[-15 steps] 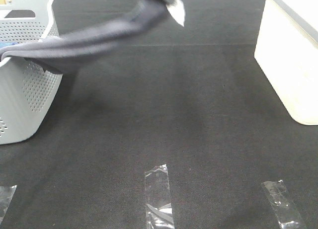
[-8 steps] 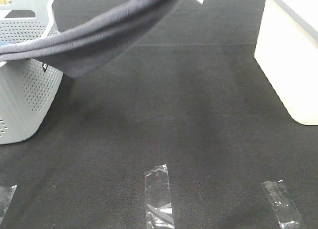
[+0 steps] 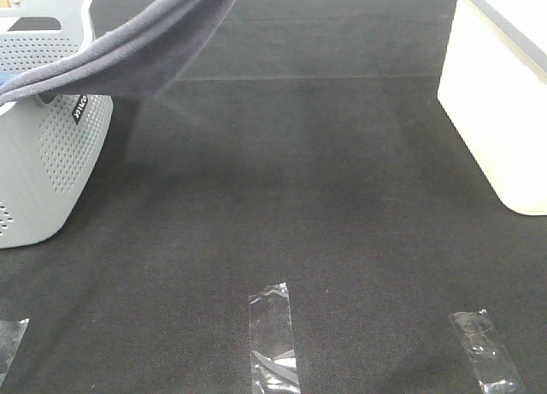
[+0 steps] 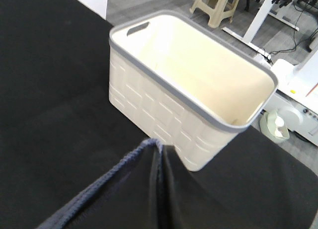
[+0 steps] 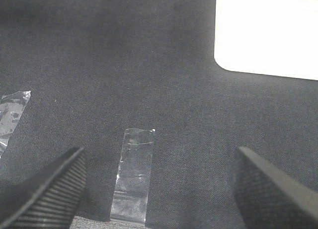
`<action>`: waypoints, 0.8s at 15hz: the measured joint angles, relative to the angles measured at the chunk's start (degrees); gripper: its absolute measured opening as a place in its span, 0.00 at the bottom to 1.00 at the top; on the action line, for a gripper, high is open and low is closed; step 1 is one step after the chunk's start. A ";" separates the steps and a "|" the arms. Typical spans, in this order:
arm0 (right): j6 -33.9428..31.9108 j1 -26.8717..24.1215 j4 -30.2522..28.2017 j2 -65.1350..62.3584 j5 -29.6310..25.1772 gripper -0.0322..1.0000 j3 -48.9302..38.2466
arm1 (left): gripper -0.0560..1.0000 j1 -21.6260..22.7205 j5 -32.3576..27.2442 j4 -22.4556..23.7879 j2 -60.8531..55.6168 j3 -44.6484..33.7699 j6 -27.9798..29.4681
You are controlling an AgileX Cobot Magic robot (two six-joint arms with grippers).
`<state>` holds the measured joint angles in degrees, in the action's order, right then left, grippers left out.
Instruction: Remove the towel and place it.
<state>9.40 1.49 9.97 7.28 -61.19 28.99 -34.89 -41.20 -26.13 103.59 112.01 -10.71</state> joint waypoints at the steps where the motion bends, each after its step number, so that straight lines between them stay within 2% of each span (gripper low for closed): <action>1: 0.00 0.00 0.00 0.00 0.00 0.76 0.00 | 0.05 -0.97 -1.49 0.00 2.18 0.00 0.52; 3: 0.00 0.00 0.00 0.00 0.00 0.76 0.00 | 0.05 -3.72 -9.74 -0.11 6.93 0.00 0.46; 4: 0.00 0.00 0.00 0.00 0.00 0.76 0.00 | 0.05 -5.16 -16.67 -1.03 9.11 0.00 -0.46; 5: 0.00 0.00 0.00 0.00 0.00 0.76 0.00 | 0.05 -6.13 -23.89 -3.32 9.91 -0.11 -2.23; 6: 0.00 0.00 0.00 0.00 0.00 0.76 0.00 | 0.05 -6.70 -27.27 -6.76 9.51 -0.23 -5.10; 8: 0.00 0.00 0.00 0.00 0.00 0.76 0.00 | 0.05 -6.65 -28.19 -12.95 5.44 -0.17 -9.28; 12: 0.00 0.00 0.23 0.00 0.00 0.76 0.00 | 0.05 -5.96 -27.56 -14.61 -0.92 0.06 -12.95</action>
<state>9.40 1.49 10.20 7.28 -61.19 28.99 -40.85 -68.75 -40.74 102.67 112.07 -23.66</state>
